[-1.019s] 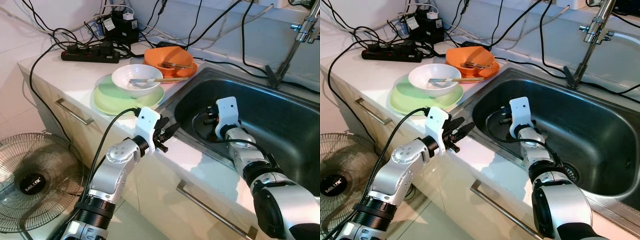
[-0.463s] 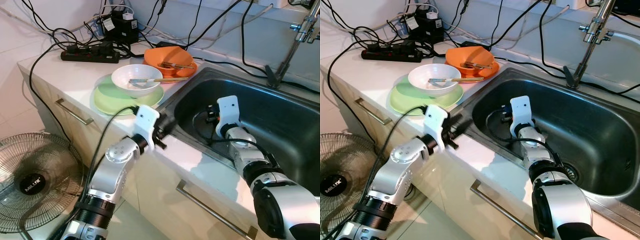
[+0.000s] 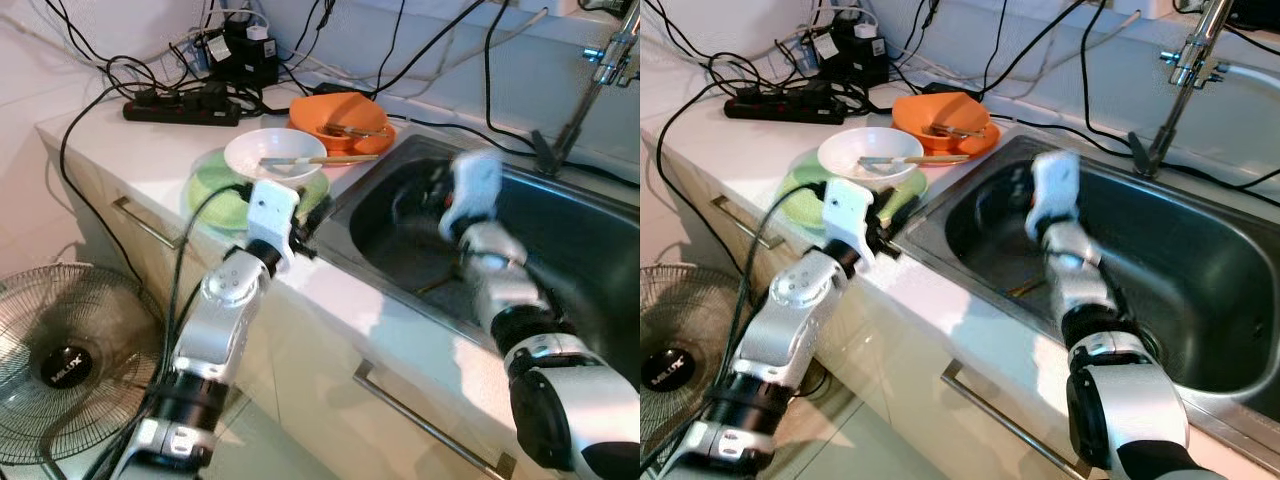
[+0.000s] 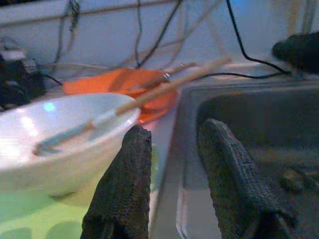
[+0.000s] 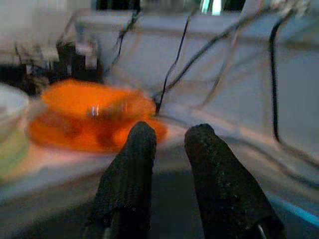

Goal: Kitchen organization

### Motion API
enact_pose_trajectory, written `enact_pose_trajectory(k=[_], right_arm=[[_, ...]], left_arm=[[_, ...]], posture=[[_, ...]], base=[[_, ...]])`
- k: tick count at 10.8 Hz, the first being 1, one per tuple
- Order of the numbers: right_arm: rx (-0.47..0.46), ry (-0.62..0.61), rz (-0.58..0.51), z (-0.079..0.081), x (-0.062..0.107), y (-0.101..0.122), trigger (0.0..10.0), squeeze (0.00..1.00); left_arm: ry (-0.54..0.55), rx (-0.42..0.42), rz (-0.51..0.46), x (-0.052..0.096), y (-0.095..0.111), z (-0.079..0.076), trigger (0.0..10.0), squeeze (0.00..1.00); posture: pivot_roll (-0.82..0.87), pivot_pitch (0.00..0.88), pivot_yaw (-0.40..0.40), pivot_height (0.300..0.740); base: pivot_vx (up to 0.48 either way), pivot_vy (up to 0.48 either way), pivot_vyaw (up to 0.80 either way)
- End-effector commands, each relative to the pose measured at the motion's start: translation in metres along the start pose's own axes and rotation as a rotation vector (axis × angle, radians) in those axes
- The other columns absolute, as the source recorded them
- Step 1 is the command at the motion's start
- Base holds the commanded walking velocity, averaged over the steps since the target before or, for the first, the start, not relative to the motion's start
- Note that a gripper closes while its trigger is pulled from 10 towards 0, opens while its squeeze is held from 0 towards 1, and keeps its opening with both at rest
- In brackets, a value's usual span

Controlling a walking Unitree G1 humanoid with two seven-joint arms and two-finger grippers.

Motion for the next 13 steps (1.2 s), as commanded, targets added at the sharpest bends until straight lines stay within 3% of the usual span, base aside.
enact_pose_trajectory(k=[1, 3, 5, 8, 9, 10, 11, 13], right_arm=[[-0.013, -0.001, -0.043, -0.003, 0.003, 0.007, 10.0, 0.0], [-0.022, 0.04, -0.048, 0.005, 0.023, -0.003, 10.0, 0.0], [-0.038, 0.009, -0.024, 0.001, 0.036, -0.013, 10.0, 0.0], [-0.057, 0.0, -0.012, 0.004, 0.043, -0.012, 10.0, 0.0], [-0.071, 0.001, -0.002, 0.009, 0.046, -0.014, 10.0, 0.0], [-0.078, -0.002, -0.001, 0.011, 0.047, -0.015, 10.0, 0.0], [-0.082, -0.006, 0.001, 0.012, 0.049, -0.014, 10.0, 0.0], [-0.082, -0.016, 0.01, 0.011, 0.054, -0.014, 10.0, 0.0]], left_arm=[[0.011, -0.042, -0.01, -0.004, 0.004, 0.003, 10.0, 0.0], [0.027, -0.079, -0.024, -0.01, 0.007, 0.006, 10.0, 0.0], [0.034, -0.113, -0.029, -0.017, 0.01, 0.011, 10.0, 0.0], [0.033, -0.249, -0.024, -0.035, 0.016, 0.023, 10.0, 0.0], [-0.011, -0.361, 0.014, -0.045, 0.013, 0.027, 10.0, 0.0], [-0.049, -0.366, 0.023, -0.049, 0.013, 0.027, 10.0, 0.25], [-0.089, -0.384, 0.029, -0.051, 0.011, 0.025, 10.0, 1.0], [-0.124, -0.429, 0.044, -0.056, 0.009, 0.024, 10.0, 1.0]], posture=[[0.18, 0.0, 0.005, 0.74], [0.17, 0.0, 0.01, 0.74], [0.16, 0.0, 0.022, 0.74], [0.15, 0.0, 0.033, 0.74], [0.15, 0.0, 0.043, 0.74], [0.14, 0.0, 0.046, 0.74], [0.13, 0.002, 0.052, 0.74], [0.12, 0.009, 0.056, 0.74]], base=[[0.0, 0.0, 0.0], [0.0, 0.0, 0.0], [0.0, 0.0, 0.0], [0.0, 0.0, 0.0], [0.0, 0.0, 0.0], [0.0, 0.0, 0.0], [0.0, 0.0, 0.0], [0.0, 0.0, 0.0]])
Point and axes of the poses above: a point about 5 cm out from each wrist's last joint towards the gripper, its own x axis pointing back from the gripper into the wrist, its own y axis along the axis of the wrist's last joint, z = x × y, the point moved 3 cm from there along -x, pointing out of the wrist towards the gripper, and after that the axes turned 14 degrees about -x, right-handed, at the moved point
